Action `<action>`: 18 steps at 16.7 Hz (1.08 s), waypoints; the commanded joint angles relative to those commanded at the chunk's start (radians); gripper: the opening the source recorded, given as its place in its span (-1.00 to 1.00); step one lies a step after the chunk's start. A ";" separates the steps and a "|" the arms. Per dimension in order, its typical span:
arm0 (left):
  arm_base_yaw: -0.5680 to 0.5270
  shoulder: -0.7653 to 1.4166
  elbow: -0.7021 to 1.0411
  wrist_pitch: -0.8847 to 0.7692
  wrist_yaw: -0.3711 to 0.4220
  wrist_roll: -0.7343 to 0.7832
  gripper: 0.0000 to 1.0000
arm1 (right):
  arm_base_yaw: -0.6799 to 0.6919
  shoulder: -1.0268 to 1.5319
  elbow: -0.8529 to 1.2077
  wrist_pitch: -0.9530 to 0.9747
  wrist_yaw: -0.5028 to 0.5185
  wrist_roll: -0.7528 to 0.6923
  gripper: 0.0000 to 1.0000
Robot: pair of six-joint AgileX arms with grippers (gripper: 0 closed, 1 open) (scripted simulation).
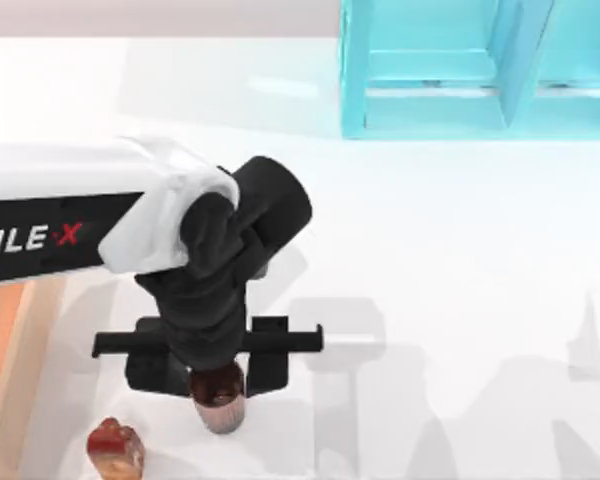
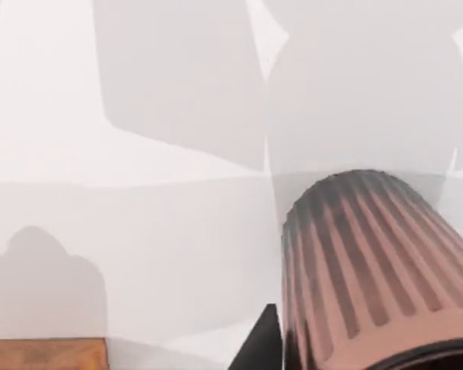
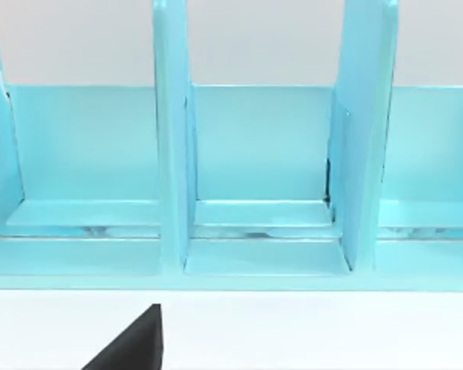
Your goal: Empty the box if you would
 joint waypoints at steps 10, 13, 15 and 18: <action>0.000 0.000 0.000 0.000 0.000 0.000 1.00 | 0.000 0.000 0.000 0.000 0.000 0.000 1.00; 0.000 0.000 0.000 0.000 0.000 0.000 1.00 | 0.000 0.000 0.000 0.000 0.000 0.000 1.00; 0.000 0.000 0.003 -0.003 0.000 0.000 1.00 | 0.000 0.000 0.000 0.000 0.000 0.000 1.00; -0.003 -0.013 0.068 -0.074 0.000 -0.004 1.00 | 0.000 0.000 0.000 0.000 0.000 0.000 1.00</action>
